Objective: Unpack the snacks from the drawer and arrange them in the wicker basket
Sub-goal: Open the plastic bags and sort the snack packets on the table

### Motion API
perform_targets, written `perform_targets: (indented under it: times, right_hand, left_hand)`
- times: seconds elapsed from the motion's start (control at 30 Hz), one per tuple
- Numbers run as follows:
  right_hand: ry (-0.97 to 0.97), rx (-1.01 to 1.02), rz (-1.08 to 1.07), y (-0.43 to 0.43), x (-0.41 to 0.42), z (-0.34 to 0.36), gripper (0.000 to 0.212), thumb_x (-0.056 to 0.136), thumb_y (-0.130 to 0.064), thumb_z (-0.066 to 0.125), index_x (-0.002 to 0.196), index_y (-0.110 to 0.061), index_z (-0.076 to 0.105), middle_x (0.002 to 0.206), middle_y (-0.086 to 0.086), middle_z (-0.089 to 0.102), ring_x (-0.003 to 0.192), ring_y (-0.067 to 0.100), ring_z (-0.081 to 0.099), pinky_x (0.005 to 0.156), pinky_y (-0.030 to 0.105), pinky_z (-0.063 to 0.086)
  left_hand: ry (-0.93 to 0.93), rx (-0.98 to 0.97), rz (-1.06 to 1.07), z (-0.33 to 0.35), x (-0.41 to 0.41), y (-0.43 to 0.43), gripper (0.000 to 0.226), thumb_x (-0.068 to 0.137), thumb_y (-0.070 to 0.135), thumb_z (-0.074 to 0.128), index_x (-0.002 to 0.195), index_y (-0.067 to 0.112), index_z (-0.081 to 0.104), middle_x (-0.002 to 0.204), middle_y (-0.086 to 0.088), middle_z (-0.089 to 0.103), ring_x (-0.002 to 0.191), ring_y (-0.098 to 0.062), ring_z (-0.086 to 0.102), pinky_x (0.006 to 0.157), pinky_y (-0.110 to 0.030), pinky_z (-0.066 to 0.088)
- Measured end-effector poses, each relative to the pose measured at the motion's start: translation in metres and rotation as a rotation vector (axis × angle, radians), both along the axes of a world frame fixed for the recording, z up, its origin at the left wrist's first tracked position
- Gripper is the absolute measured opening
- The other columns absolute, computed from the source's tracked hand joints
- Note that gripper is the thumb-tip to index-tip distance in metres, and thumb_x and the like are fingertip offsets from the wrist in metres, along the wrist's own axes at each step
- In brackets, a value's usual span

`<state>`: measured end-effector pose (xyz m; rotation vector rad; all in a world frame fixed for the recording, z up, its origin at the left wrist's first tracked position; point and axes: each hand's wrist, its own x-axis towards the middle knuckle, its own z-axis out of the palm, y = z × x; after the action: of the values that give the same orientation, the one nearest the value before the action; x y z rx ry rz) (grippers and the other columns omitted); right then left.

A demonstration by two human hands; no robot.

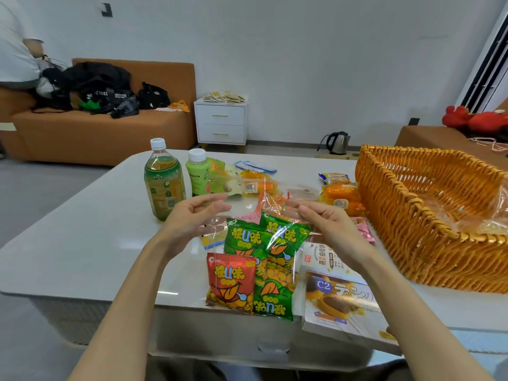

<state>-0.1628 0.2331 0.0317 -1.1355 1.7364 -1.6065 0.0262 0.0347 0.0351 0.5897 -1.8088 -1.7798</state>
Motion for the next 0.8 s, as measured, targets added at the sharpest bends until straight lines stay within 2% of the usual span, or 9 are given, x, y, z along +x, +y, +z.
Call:
perform_targets:
  times: [0.13,0.2,0.3,0.37,0.47,0.57,0.63,0.7,0.8]
  right_hand:
    - [0.005,0.011,-0.015,0.0,0.0,-0.003,0.025,0.096,-0.027,0.054,0.117,-0.026,0.069,0.114,-0.008,0.071,0.102,0.017,0.063,0.077,0.034,0.055]
    - [-0.013,-0.023,-0.031,0.002,-0.001,-0.003,0.024,0.095,-0.023,0.057,0.114,-0.024,0.071,0.115,-0.007,0.071,0.1,0.01,0.066,0.072,0.029,0.055]
    - [-0.064,-0.059,-0.037,0.005,0.001,-0.001,0.024,0.094,-0.017,0.058,0.113,-0.021,0.071,0.113,-0.002,0.072,0.077,-0.005,0.065,0.061,0.016,0.051]
    - [-0.076,-0.065,-0.029,0.005,-0.001,-0.001,0.025,0.093,-0.017,0.06,0.115,-0.02,0.07,0.113,-0.001,0.072,0.084,-0.004,0.065,0.063,0.016,0.052]
    - [-0.122,-0.063,-0.003,0.009,-0.001,0.002,0.026,0.09,-0.017,0.061,0.114,-0.019,0.071,0.113,0.0,0.072,0.101,0.006,0.066,0.058,0.019,0.053]
    - [-0.111,-0.072,0.027,0.014,0.002,0.006,0.022,0.094,-0.012,0.056,0.11,-0.017,0.07,0.105,-0.001,0.074,0.083,-0.004,0.067,0.051,0.016,0.051]
    - [-0.096,-0.079,0.031,0.016,0.005,0.007,0.022,0.096,-0.01,0.053,0.109,-0.016,0.07,0.104,-0.002,0.075,0.068,-0.009,0.063,0.05,0.015,0.05]
    - [-0.089,-0.084,0.039,0.016,0.006,0.006,0.023,0.096,-0.012,0.052,0.11,-0.017,0.069,0.105,-0.001,0.074,0.072,-0.008,0.063,0.051,0.016,0.051]
    - [-0.118,-0.088,0.061,0.016,0.006,0.005,0.027,0.097,-0.016,0.051,0.119,-0.023,0.066,0.11,0.0,0.073,0.085,0.001,0.068,0.057,0.019,0.054]
  left_hand:
    - [0.037,0.062,-0.021,0.0,0.004,0.0,0.045,0.066,0.037,0.073,0.107,0.02,0.066,0.101,0.004,0.074,0.09,-0.008,0.071,0.062,-0.017,0.054]
    - [0.051,0.076,-0.003,-0.001,0.005,-0.002,0.053,0.058,0.039,0.078,0.105,0.019,0.068,0.102,-0.001,0.074,0.091,-0.014,0.072,0.064,-0.02,0.056]
    - [0.029,0.054,-0.011,0.0,0.007,-0.004,0.049,0.063,0.037,0.077,0.108,0.02,0.067,0.102,0.001,0.074,0.094,-0.017,0.071,0.065,-0.022,0.056]
    - [0.023,0.039,-0.047,0.001,0.01,-0.007,0.054,0.062,0.037,0.078,0.111,0.019,0.067,0.104,-0.001,0.074,0.094,-0.017,0.071,0.064,-0.023,0.057]
    - [0.026,0.048,-0.059,0.003,0.011,-0.009,0.037,0.075,0.023,0.069,0.111,0.014,0.067,0.105,-0.004,0.074,0.095,-0.02,0.071,0.065,-0.027,0.058]
    - [0.033,0.087,-0.042,0.0,0.009,-0.009,0.017,0.084,0.01,0.062,0.1,0.01,0.067,0.104,-0.007,0.074,0.093,-0.023,0.072,0.067,-0.03,0.059]
    - [0.04,0.121,-0.032,-0.002,0.007,-0.01,0.018,0.081,0.011,0.064,0.098,0.008,0.066,0.104,-0.009,0.073,0.092,-0.024,0.072,0.064,-0.029,0.059]
    - [0.047,0.154,-0.017,-0.004,0.006,-0.009,0.021,0.08,0.012,0.064,0.1,0.007,0.065,0.103,-0.009,0.074,0.092,-0.025,0.072,0.063,-0.029,0.059]
    - [0.072,0.158,0.02,-0.005,0.004,-0.006,0.008,0.083,0.009,0.063,0.092,0.01,0.064,0.1,-0.009,0.074,0.089,-0.026,0.072,0.065,-0.031,0.06]
